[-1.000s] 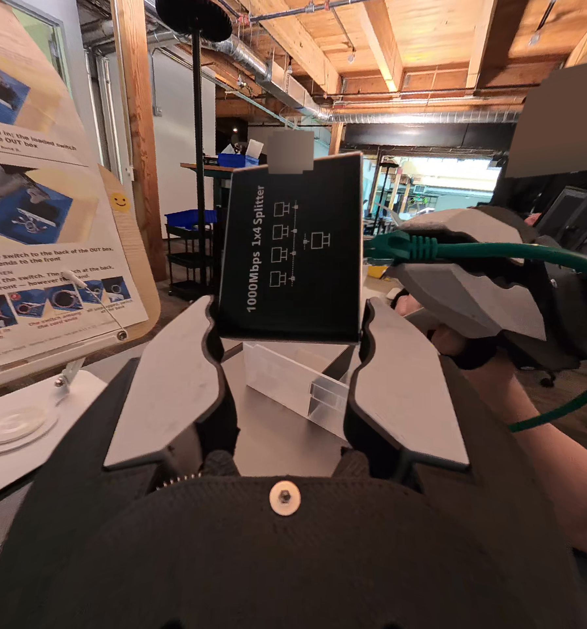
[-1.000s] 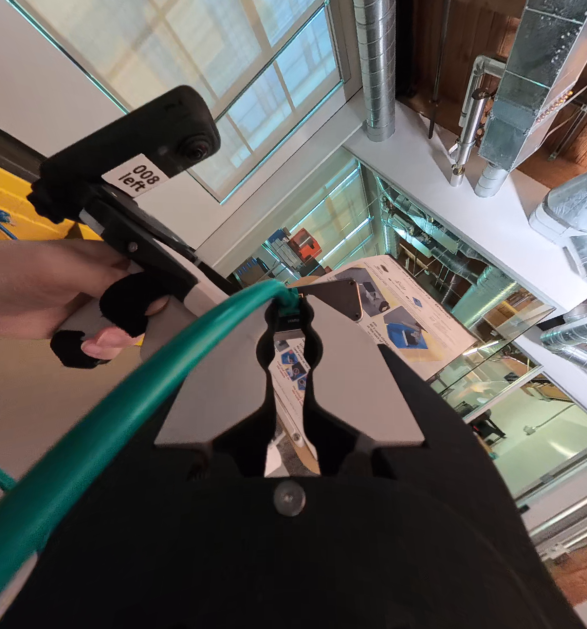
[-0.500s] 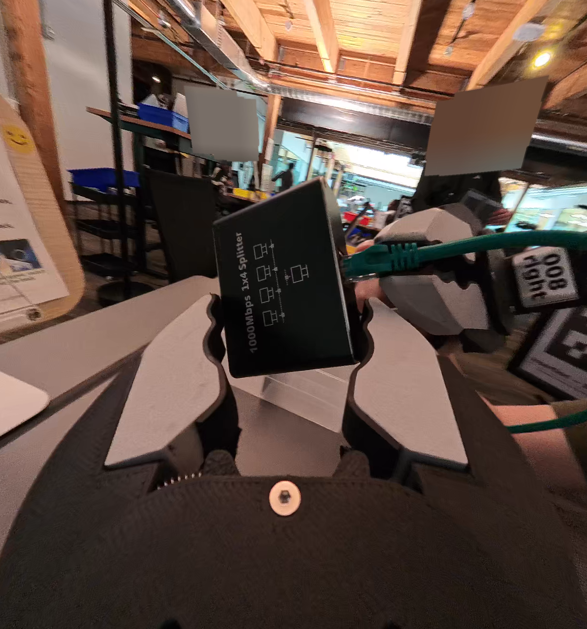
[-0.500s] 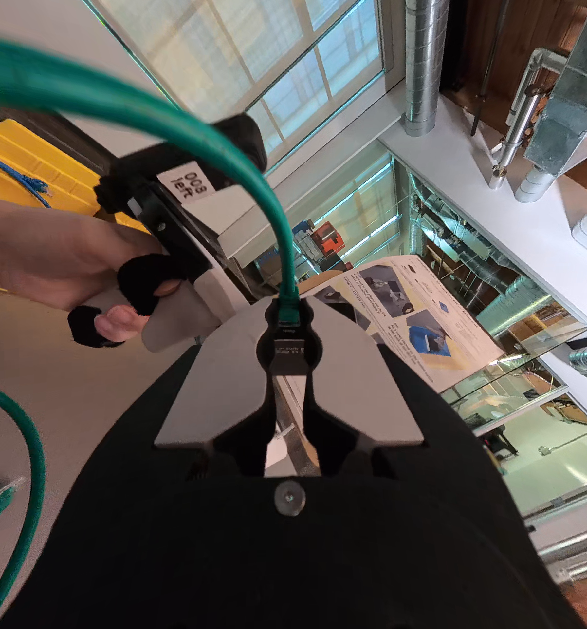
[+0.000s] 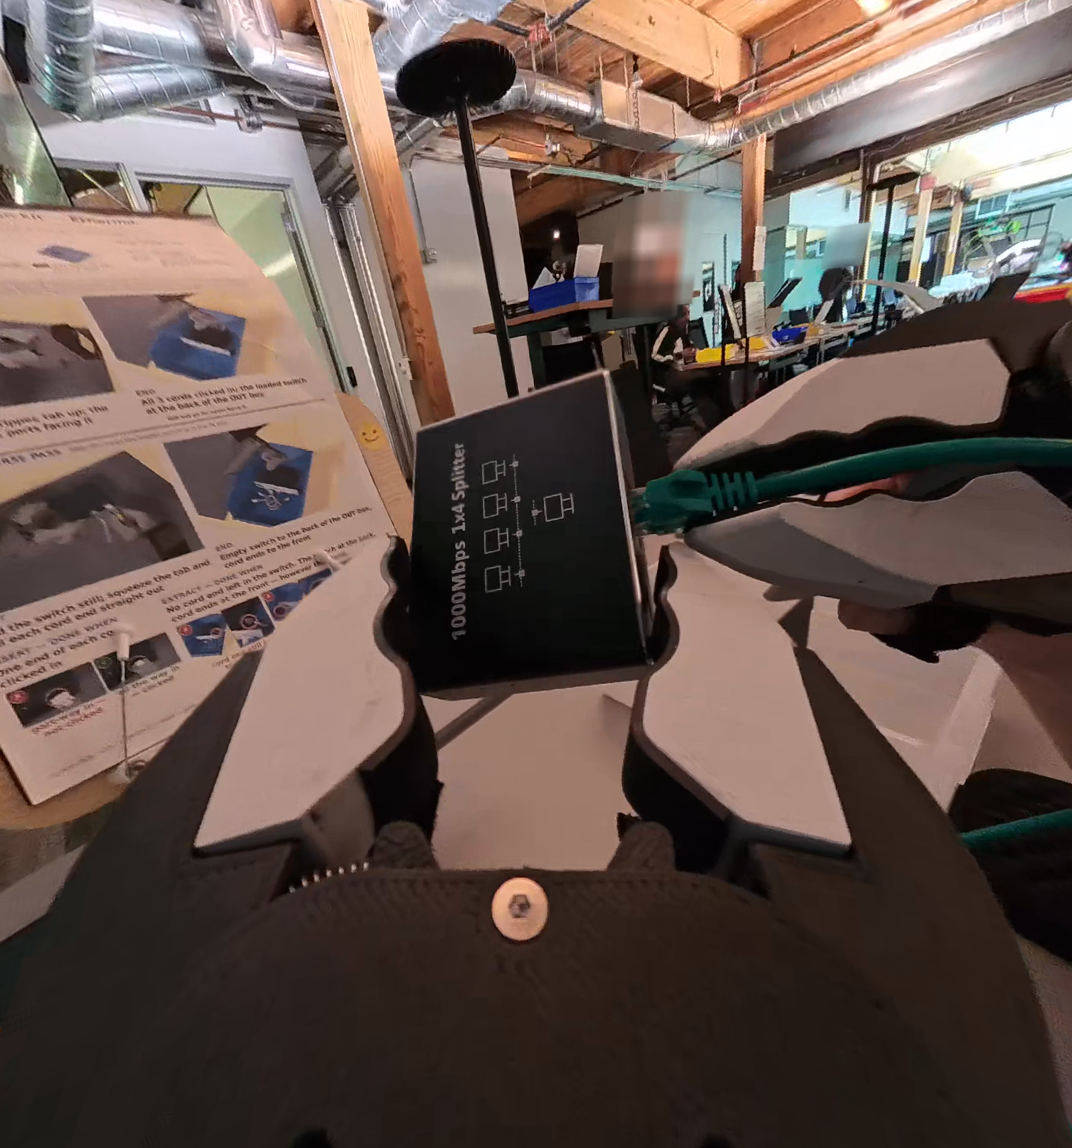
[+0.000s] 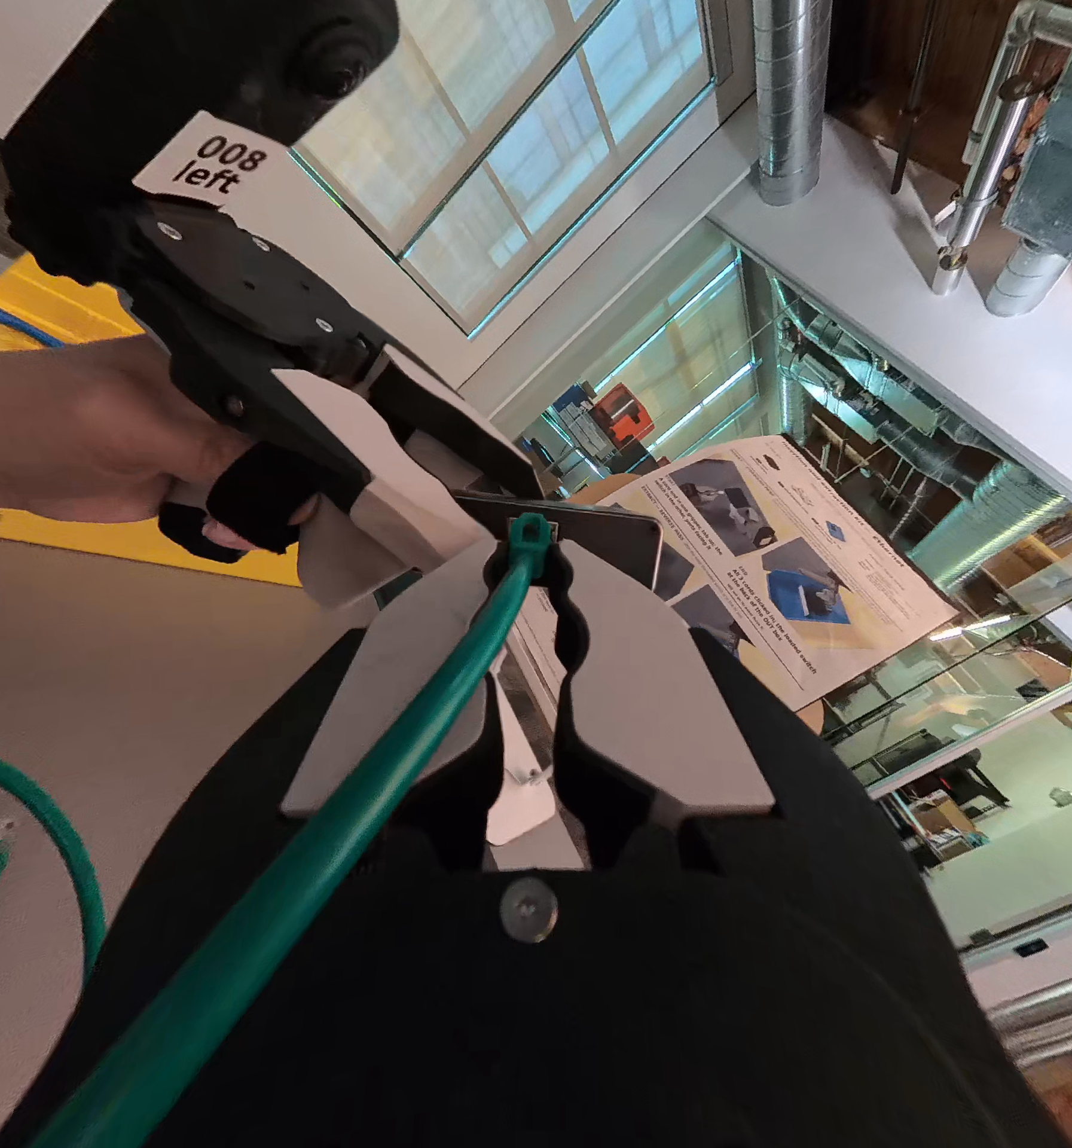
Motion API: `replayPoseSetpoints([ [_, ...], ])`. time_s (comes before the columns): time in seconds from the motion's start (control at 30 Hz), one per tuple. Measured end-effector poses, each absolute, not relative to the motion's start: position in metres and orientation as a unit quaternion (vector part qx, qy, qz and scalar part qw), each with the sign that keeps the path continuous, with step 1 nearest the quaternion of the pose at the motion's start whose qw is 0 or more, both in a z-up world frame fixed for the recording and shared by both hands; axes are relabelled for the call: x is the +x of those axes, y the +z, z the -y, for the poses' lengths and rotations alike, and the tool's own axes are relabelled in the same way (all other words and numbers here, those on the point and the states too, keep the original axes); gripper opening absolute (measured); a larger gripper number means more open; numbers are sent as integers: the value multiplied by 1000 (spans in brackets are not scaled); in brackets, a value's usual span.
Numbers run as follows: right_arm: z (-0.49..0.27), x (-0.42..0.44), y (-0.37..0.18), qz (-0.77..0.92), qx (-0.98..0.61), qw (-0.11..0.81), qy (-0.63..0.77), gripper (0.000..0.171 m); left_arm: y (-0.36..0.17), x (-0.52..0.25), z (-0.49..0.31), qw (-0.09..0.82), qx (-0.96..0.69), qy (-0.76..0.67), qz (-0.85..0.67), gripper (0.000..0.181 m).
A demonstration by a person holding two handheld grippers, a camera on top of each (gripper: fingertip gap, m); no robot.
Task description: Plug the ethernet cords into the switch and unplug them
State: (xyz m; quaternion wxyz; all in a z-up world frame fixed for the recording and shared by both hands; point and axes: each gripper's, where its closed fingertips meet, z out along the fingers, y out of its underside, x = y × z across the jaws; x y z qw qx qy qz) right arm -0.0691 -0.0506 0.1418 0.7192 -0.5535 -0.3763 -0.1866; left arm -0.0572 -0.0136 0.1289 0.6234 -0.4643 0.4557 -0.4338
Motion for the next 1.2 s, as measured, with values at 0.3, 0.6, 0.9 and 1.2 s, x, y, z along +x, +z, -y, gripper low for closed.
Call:
replayPoseSetpoints([
  [0.3, 62, -75, 152, 378, -523, 745, -168, 13, 140, -60, 26, 646, -440, -452, -430, 74],
  [0.6, 64, -77, 153, 373, -535, 745, -139, 13, 148, -67, 30, 692, -425, -401, -424, 74],
  [0.9, 58, -55, 152, 342, -569, 739, -111, 12, 137, -46, 65, 769, -349, -225, -486, 7],
  [1.2, 32, -33, 118, 319, -646, 692, -54, 12, 120, -53, 53, 674, -396, -298, -548, 41],
])
